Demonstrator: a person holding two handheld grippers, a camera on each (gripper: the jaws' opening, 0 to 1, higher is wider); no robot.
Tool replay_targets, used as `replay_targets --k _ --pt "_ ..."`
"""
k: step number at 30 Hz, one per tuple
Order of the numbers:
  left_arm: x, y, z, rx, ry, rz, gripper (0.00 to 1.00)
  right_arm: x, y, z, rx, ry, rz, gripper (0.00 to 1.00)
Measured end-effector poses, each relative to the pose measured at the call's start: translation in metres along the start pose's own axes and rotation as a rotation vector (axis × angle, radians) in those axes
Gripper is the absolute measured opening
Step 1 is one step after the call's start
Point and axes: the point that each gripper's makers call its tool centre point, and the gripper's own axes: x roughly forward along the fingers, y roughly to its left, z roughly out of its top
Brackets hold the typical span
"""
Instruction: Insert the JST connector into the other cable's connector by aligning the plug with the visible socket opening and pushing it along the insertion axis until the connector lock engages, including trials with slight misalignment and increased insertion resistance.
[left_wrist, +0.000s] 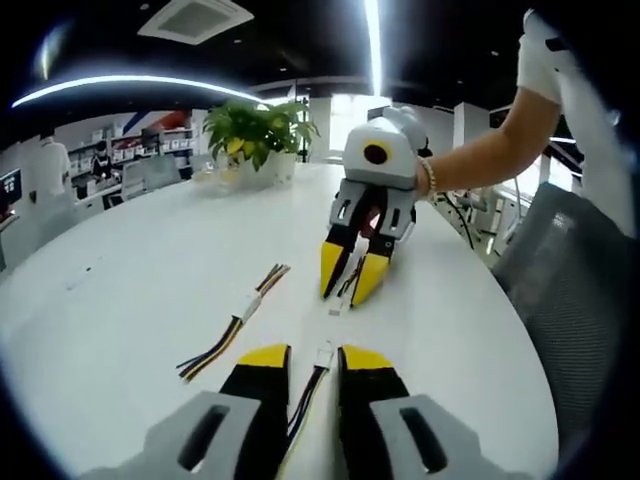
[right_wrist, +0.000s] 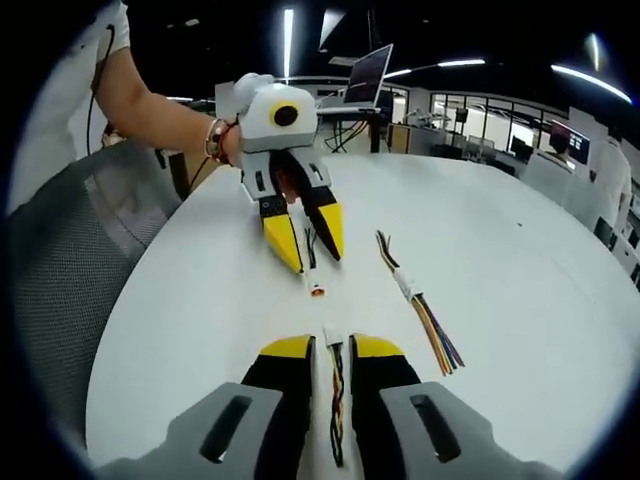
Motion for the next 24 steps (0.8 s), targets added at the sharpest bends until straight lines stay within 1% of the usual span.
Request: replay_targets --k 5,10,16,24 --pt "0.0018 -0.0028 -0.0036 0.001 0.008 -0.010 0.12 -0.0004 -0.0013 -0.0016 0.008 -0.009 -0.005 0.09" --pt "0.0034 -0.0047 -0.0077 0.000 0.018 -0.015 0.09 0.0000 -0.0014 -0.0013 0.004 -0.012 -0.006 0.08" --pt "0.0047 -0.0048 -0.0099 -0.005 0.014 -0.013 0.04 0.0004 0.0005 -0.0007 -0.016 -0.020 -0.003 0.05" --pt "0.0066 -0.0023 -0.0084 -0.007 -0.004 -0.006 0.01 0.0007 -0.0003 0.0001 -0.015 -0.039 -0.010 0.05"
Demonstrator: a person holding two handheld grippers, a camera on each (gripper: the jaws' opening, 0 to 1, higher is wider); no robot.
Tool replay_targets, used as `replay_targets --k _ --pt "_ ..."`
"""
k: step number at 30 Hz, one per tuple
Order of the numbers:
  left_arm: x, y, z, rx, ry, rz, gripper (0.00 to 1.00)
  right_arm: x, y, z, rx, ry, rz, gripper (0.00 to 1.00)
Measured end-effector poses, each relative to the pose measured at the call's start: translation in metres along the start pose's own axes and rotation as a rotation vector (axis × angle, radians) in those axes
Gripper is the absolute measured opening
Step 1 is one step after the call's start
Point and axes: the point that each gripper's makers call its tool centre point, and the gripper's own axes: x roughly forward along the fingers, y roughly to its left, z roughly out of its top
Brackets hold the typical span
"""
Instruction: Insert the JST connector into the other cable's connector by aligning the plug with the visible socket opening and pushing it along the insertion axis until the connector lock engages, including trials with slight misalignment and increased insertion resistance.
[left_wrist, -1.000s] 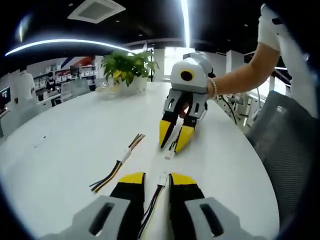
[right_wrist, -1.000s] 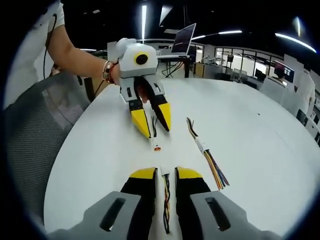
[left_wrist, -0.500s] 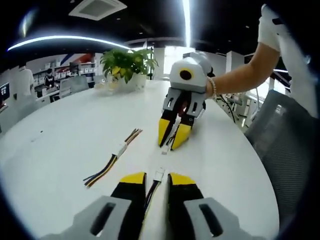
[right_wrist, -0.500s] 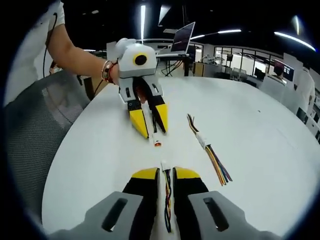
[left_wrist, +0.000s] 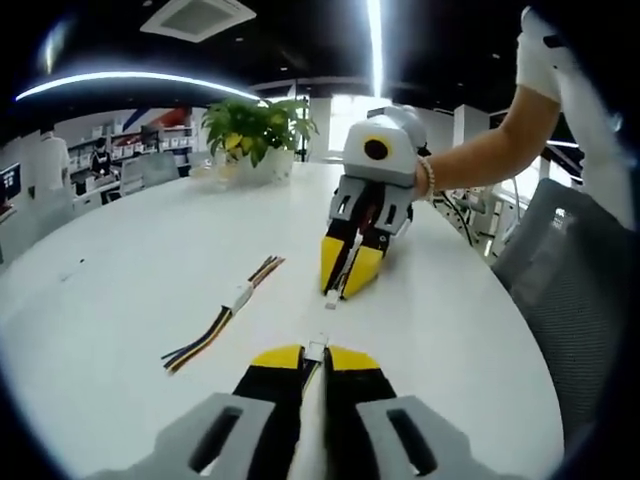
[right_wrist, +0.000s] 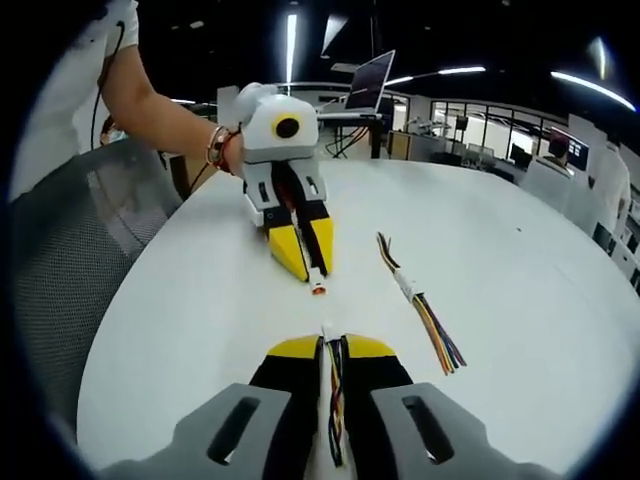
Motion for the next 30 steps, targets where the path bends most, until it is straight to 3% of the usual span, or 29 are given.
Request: replay_targets --k 20,30 --pt "0.001 0.000 0.002 0.012 0.007 -0.046 0.00 0.001 -0.001 0.001 0.042 -0.032 -0.002 0.02" --pt "-0.002 0.000 0.014 0.011 -0.023 -0.048 0.00 -0.001 -0.002 0.000 0.061 -0.018 -0.004 0.02"
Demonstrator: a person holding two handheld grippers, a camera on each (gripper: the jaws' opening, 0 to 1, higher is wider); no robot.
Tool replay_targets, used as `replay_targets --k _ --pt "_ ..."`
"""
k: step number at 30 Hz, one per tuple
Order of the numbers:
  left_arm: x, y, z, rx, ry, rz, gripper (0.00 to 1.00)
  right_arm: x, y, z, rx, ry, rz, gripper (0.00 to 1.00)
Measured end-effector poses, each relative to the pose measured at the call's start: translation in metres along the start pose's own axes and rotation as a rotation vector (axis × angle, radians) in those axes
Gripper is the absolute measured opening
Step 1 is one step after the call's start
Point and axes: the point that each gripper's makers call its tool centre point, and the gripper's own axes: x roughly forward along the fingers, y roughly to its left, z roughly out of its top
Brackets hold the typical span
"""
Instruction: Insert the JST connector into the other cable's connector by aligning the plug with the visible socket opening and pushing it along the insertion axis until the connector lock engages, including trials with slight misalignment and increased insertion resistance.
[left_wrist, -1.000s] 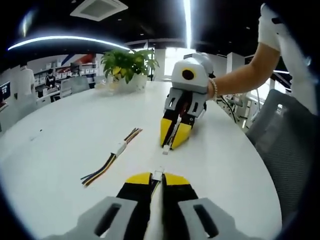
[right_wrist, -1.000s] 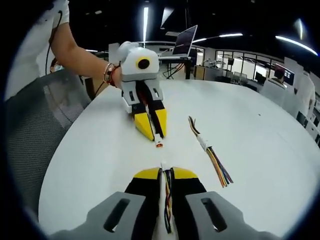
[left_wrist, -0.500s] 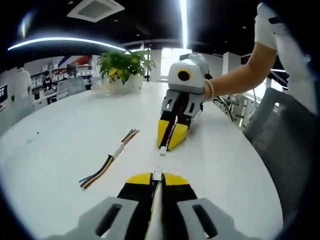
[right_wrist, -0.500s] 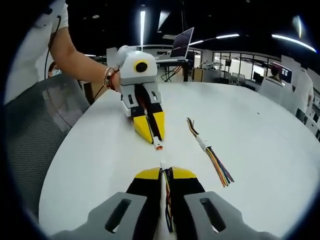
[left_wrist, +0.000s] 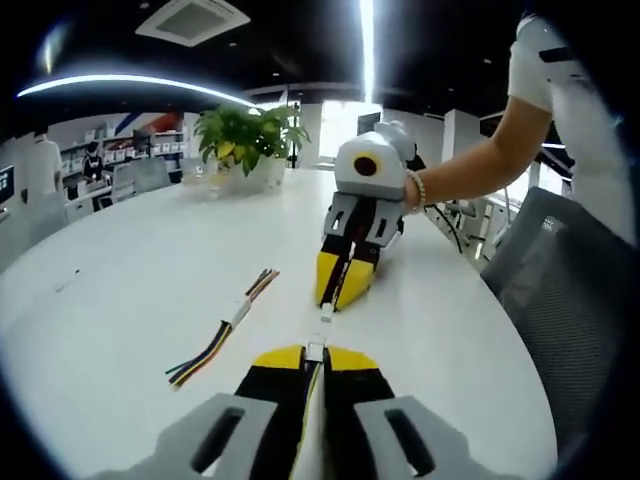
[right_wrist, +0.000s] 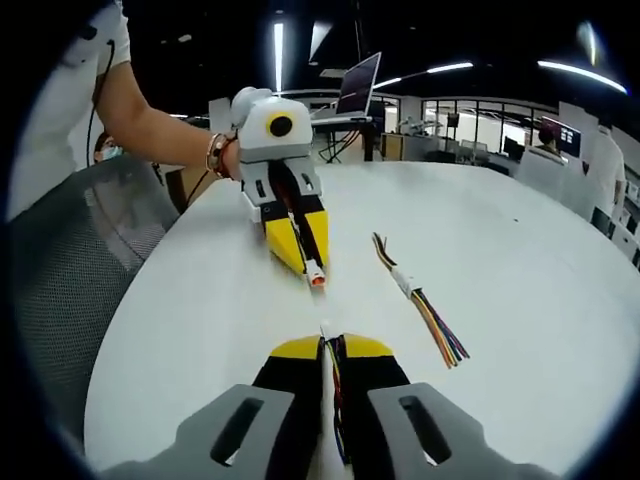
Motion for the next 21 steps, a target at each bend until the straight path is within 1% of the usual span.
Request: replay_targets --k 6,11,18,21 --pt "-0.002 -0.001 0.004 0.017 0.004 0.002 0.00 -0.005 0.001 0.009 -0.002 -0.006 -0.008 0.02" --pt "-0.005 -0.002 0.011 0.038 0.001 0.003 0.00 -0.010 0.002 0.022 -0.011 -0.020 -0.025 0.02" --pt "-0.008 -0.004 0.021 0.066 -0.003 0.002 0.00 -0.011 0.005 0.036 -0.038 -0.037 -0.031 0.02" --pt "-0.010 -0.005 0.026 0.073 -0.007 0.003 0.00 -0.011 0.006 0.039 -0.043 -0.043 -0.031 0.02"
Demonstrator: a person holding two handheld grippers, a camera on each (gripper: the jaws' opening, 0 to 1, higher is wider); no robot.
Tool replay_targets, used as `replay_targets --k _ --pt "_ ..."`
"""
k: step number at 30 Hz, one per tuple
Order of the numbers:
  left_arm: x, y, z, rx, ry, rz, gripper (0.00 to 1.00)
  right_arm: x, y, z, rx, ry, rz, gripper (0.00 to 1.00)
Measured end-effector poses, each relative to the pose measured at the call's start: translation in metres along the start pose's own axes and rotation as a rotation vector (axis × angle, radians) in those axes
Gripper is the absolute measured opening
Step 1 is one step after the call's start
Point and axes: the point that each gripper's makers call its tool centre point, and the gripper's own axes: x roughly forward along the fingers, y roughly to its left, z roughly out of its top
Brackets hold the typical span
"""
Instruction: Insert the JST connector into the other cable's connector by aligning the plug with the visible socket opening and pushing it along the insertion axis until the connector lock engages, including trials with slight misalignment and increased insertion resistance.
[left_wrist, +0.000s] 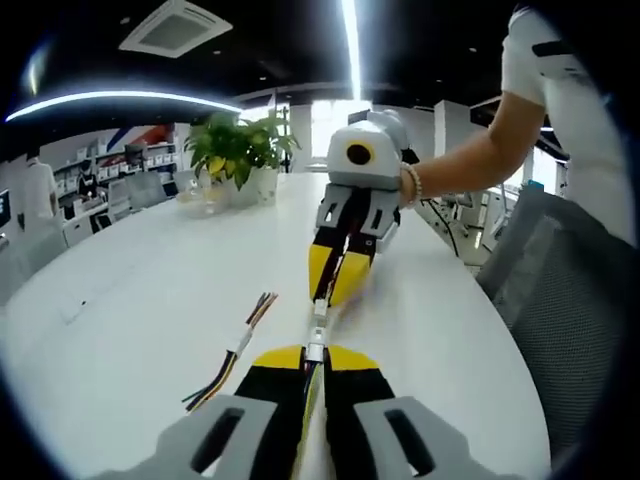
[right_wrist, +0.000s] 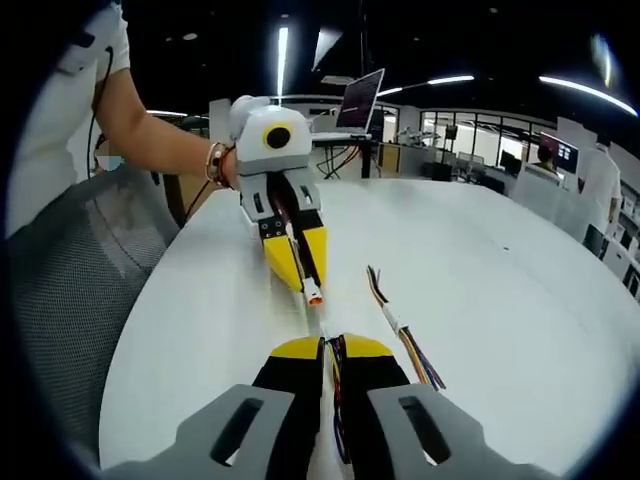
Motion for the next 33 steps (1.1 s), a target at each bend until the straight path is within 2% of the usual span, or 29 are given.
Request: replay_targets --k 19,33 --pt "0.001 -0.007 0.008 0.027 0.009 -0.009 0.00 0.000 0.003 0.010 -0.011 -0.025 0.004 0.02" --pt "0.000 -0.004 0.010 0.032 0.011 0.000 0.00 0.002 0.002 0.012 -0.024 -0.021 0.003 0.02"
